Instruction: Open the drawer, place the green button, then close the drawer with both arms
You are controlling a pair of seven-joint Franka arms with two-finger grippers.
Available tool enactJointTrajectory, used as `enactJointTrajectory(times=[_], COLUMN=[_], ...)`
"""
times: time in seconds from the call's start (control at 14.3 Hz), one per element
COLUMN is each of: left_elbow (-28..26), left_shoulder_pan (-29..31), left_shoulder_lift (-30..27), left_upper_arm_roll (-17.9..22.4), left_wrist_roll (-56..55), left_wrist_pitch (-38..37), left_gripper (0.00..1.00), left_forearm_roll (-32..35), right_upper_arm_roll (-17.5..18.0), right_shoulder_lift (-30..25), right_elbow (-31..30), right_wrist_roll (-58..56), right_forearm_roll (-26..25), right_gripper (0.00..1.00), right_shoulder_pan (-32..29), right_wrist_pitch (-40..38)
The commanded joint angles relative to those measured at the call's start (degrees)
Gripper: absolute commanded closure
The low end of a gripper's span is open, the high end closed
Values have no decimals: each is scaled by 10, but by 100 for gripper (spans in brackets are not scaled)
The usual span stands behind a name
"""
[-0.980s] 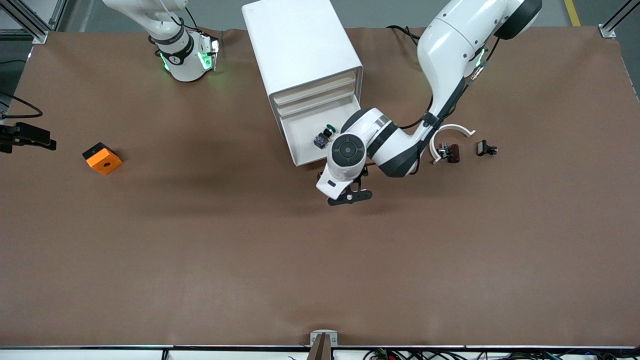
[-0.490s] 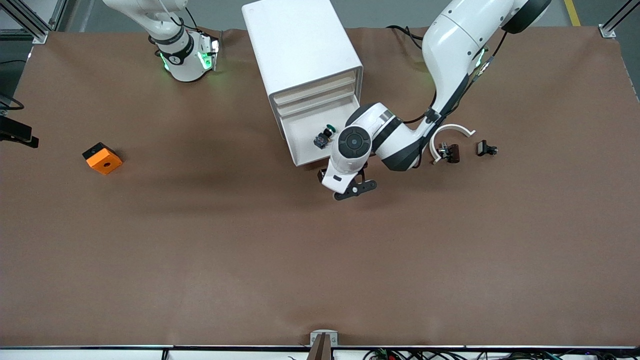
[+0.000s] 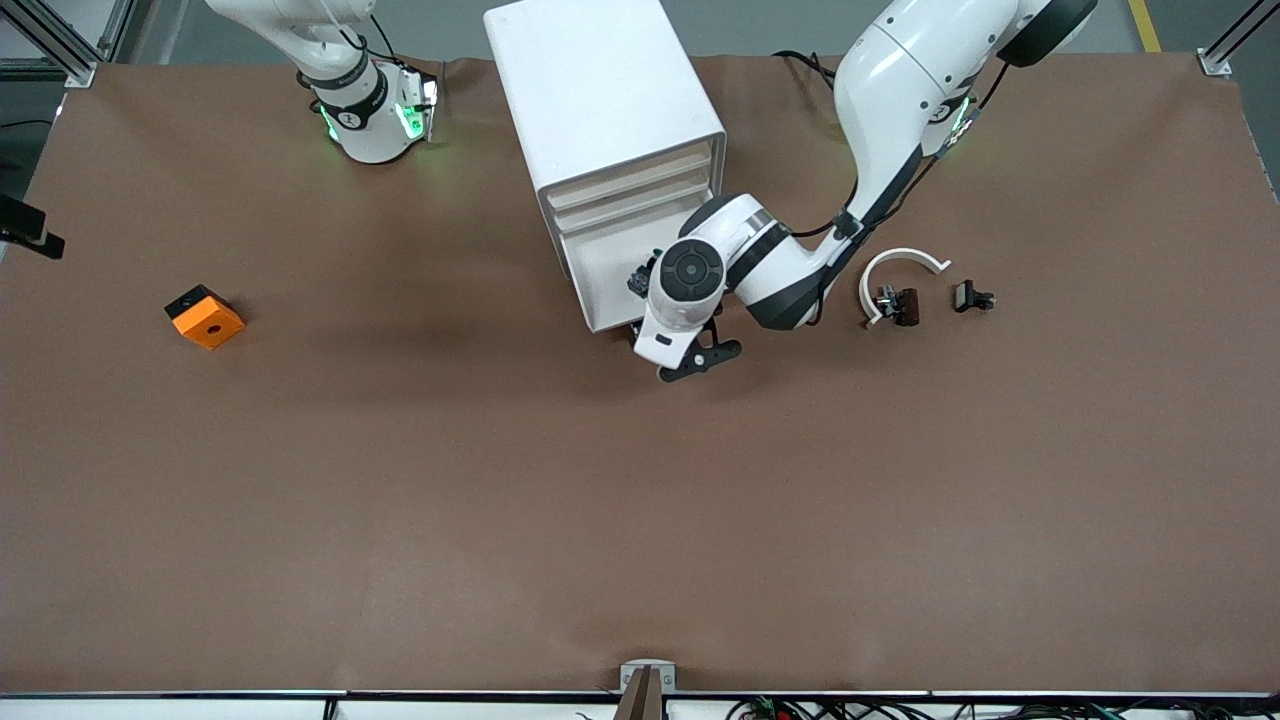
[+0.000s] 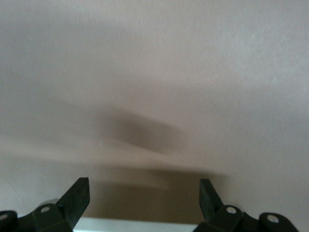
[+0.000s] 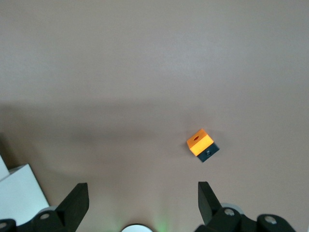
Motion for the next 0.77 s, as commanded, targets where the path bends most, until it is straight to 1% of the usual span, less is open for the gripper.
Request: enactJointTrajectory(times=[0.0,0.28,0.42,0.63,0.7], left_elbow=[-27,-29,-29,-28,-28], left_shoulder_pan=[10,11,13,13,13], left_shoulder_lift=[-15,-12,-11,-4,-2], left_upper_arm_roll=[-21,-39,-50,-60,-63], left_wrist_roll=[-20,-41,-47,-48,-48], left_wrist_pitch=[0,-9,-16,-18,-18], left_gripper=[0,0,0,0,0], left_forearm_roll=[6,-1,-16,-35,-41], right_upper_arm_roll=[10,11,11,7,9], right_shoulder_lift=[-23,-42,-52,-55,-61], right_elbow=[-14,-35,-44,-45,-49], right_wrist_roll=[31,32,43,93,104], right_forearm_roll=[2,1,-1,-9,-13], right_gripper=[0,0,0,0,0], right_shoulder_pan=[5,7,26,64,67], right_wrist_pitch=[-6,-12,-5,-8,-6])
